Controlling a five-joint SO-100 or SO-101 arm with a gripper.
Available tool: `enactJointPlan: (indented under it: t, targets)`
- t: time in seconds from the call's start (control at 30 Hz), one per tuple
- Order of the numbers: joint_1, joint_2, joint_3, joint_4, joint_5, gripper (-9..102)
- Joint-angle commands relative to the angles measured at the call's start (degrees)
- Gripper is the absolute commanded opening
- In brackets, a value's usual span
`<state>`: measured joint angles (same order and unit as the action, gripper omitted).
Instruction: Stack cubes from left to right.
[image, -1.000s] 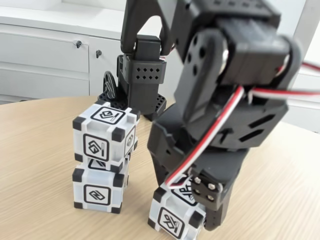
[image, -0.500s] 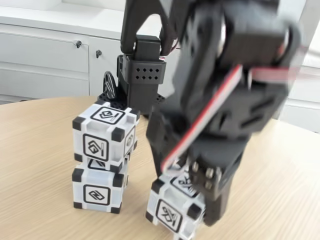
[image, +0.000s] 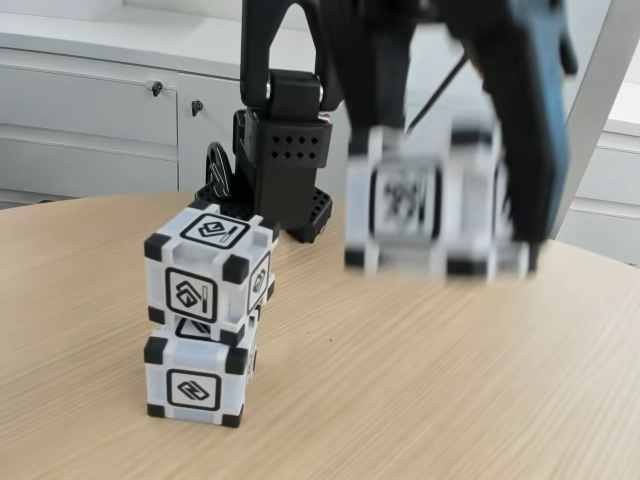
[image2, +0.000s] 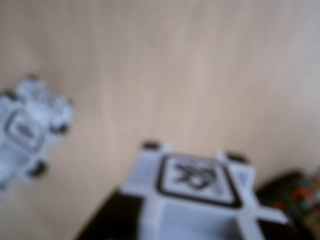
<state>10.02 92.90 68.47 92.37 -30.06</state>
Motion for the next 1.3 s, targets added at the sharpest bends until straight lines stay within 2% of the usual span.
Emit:
enactJointPlan:
  t: [0.0,0.13,0.3,0.6,0.9,1.27]
  targets:
    - [0.7,7.1,-1.1,1.1,-0.7,19]
    - [1.8,11.7,-1.0,6.0,-2.4,19]
    - [7.6,14.5,-0.8,6.3,-0.4,19]
    - [19.0,13.5,2.2,6.3,-4.5,19]
    - [19.5,14.7,14.3,6.3,-8.5,18]
    - [19.8,17.1,15.7,6.5,-7.5,17]
